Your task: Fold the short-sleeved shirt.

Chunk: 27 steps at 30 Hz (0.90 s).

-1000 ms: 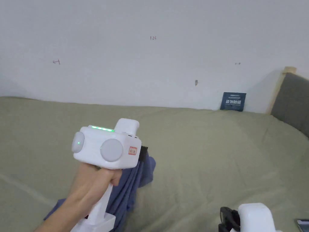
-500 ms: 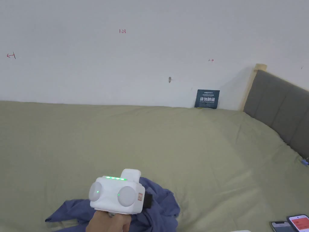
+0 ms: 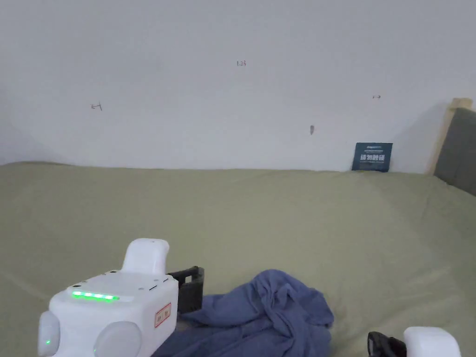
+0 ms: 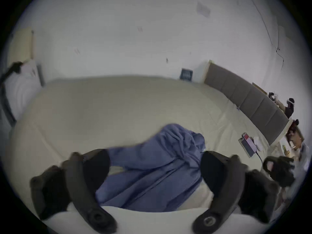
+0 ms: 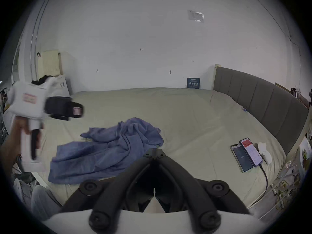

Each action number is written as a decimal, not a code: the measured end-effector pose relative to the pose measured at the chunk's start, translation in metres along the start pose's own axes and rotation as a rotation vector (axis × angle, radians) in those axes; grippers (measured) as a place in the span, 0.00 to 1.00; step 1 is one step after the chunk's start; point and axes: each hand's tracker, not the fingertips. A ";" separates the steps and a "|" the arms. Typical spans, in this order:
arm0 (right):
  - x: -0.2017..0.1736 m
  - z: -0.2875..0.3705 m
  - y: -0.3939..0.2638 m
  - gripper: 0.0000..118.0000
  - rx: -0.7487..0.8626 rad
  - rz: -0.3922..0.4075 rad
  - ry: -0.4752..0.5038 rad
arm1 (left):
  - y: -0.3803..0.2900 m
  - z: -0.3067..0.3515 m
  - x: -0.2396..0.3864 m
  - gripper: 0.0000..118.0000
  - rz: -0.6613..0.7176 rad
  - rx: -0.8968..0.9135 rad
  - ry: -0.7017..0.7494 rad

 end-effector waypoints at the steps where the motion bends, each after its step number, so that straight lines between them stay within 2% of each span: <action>1: -0.002 0.005 0.001 0.01 0.006 -0.005 0.007 | 0.000 0.024 -0.008 0.59 0.015 0.026 0.041; 3: -0.007 0.014 0.002 0.01 0.015 -0.018 0.020 | -0.008 0.061 -0.029 0.18 0.034 0.067 0.070; 6: -0.016 0.027 0.001 0.01 0.040 -0.002 0.033 | -0.024 0.103 -0.051 0.02 0.075 0.069 0.146; 10: -0.027 0.036 0.001 0.01 0.054 0.016 0.050 | -0.042 0.137 -0.065 0.01 0.043 0.095 0.289; 14: -0.034 0.040 0.003 0.01 0.065 0.025 0.056 | -0.049 0.145 -0.078 0.01 0.091 0.087 0.268; 18: -0.036 0.038 0.005 0.01 0.069 0.020 0.061 | -0.052 0.135 -0.083 0.01 0.083 0.065 0.279; 22: -0.039 0.032 0.006 0.01 0.060 0.026 0.062 | -0.056 0.104 -0.092 0.01 0.062 -0.038 0.254; 27: -0.038 0.016 0.002 0.01 0.027 0.016 0.056 | -0.071 0.035 -0.114 0.01 0.059 -0.183 0.239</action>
